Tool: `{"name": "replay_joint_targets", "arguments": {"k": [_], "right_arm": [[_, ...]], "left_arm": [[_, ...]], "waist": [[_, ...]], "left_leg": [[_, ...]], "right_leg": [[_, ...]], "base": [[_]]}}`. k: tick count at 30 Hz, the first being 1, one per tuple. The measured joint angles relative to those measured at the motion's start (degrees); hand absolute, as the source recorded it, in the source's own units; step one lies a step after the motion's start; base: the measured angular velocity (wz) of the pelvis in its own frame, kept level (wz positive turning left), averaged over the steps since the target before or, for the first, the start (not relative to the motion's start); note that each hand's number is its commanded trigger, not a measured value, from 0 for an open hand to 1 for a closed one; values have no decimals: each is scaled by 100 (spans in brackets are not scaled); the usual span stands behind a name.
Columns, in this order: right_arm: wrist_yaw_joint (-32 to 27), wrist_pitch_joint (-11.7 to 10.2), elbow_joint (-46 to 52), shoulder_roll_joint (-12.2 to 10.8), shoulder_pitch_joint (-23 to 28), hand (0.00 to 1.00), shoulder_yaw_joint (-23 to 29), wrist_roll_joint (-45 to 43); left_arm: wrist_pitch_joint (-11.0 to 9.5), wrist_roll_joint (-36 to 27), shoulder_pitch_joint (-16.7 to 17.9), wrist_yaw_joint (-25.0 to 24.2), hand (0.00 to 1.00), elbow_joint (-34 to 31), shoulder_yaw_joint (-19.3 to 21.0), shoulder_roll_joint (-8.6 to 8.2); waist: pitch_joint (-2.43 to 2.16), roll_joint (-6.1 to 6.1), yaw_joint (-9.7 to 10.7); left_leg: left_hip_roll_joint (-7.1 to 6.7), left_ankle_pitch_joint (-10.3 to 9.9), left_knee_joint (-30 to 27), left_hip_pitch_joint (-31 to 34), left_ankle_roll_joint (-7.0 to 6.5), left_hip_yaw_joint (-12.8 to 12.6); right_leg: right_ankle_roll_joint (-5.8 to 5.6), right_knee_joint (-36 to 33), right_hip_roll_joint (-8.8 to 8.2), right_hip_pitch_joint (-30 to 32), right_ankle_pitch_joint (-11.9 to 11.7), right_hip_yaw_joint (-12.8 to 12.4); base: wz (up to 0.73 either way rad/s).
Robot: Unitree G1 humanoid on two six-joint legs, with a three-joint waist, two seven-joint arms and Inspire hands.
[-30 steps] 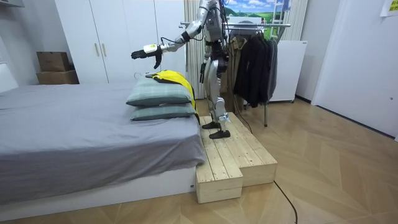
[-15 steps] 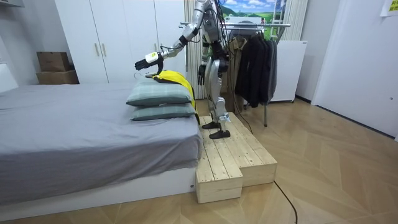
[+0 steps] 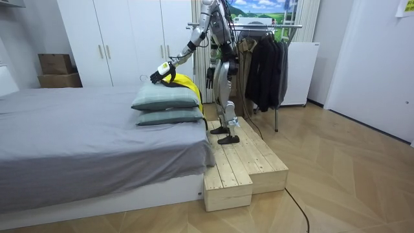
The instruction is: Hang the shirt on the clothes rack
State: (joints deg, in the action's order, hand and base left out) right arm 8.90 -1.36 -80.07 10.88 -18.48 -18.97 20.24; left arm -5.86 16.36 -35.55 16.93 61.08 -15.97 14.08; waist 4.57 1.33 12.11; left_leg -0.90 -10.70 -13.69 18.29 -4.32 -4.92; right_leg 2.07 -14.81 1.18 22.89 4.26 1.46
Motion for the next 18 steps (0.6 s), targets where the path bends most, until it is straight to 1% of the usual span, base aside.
{"name": "replay_joint_targets", "arguments": {"k": [2,8,11,14,16,18], "right_arm": [[13,0,4,0,-21,0,-1,0],[64,2,1,1,-37,0,-3,0],[142,12,1,13,-36,0,3,-33],[213,55,26,10,-36,0,-6,-45],[232,109,26,-2,-40,0,-7,-49],[262,145,11,16,-51,0,-16,-50]], "left_arm": [[-10,2,-4,-108,0,134,-2,-39],[-22,-60,-40,-403,0,314,-2,-40],[-16,-55,-43,-645,0,334,7,-28],[58,-62,-52,-959,0,332,-5,5],[101,-61,-66,-1126,0,333,-41,25],[183,-60,-69,-1314,0,335,-258,58]], "waist": [[0,0,0],[0,1,-1],[-1,1,-41],[-4,5,-116],[-5,7,-111],[-6,9,-106]], "left_leg": [[-2,1,-13,-1,0,-1],[-10,18,-74,-3,4,26],[-11,18,-92,-5,4,-35],[-8,18,-125,-8,4,-123],[-8,18,-152,0,4,-127],[-12,25,-162,-23,1,-126]], "right_leg": [[0,-2,-5,-8,0,11],[4,-4,-15,-45,-3,29],[11,0,-15,-45,-7,5],[11,-9,-13,-30,-7,-65],[11,-12,-15,-36,-7,-67],[11,-12,-19,-65,-6,-77]], "base": [[0],[0],[-5],[-13],[-3],[0]]}}
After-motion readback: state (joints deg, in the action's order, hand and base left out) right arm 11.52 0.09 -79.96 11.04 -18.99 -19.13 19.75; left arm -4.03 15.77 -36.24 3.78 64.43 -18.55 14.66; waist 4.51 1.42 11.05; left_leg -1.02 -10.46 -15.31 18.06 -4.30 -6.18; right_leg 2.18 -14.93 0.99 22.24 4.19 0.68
